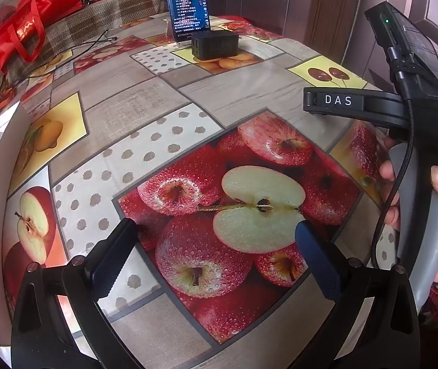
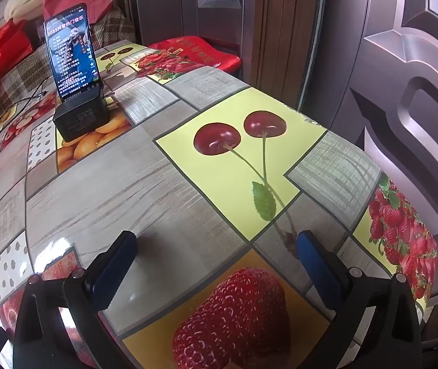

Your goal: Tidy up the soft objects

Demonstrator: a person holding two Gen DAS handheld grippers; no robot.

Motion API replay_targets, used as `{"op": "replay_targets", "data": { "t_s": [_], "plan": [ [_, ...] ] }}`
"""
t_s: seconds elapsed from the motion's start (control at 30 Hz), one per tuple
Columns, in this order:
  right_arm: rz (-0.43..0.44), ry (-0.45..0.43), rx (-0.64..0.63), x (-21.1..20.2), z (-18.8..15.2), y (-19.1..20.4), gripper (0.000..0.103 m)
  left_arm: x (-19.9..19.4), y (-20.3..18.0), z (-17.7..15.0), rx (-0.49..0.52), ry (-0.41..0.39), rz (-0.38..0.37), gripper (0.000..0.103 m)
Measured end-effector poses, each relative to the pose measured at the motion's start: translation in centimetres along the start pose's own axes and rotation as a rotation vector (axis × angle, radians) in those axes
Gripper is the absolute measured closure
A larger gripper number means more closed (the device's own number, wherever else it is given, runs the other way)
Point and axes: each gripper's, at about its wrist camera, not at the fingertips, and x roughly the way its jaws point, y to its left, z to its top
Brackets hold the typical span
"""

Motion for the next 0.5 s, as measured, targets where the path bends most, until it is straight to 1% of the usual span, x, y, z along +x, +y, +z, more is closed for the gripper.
{"op": "replay_targets", "data": {
  "t_s": [0.1, 0.13, 0.5],
  "plan": [
    [-0.003, 0.001, -0.003, 0.01, 0.01, 0.02, 0.0, -0.02, 0.34, -0.05, -0.01, -0.003, -0.011, 0.0],
    [-0.003, 0.001, -0.002, 0.02, 0.02, 0.0, 0.0, 0.0, -0.09, -0.04, 0.004, -0.001, 0.007, 0.0],
    [-0.008, -0.001, -0.006, -0.03, -0.03, 0.15, 0.0, 0.01, 0.0, -0.01, 0.002, 0.001, 0.004, 0.0]
  ]
}}
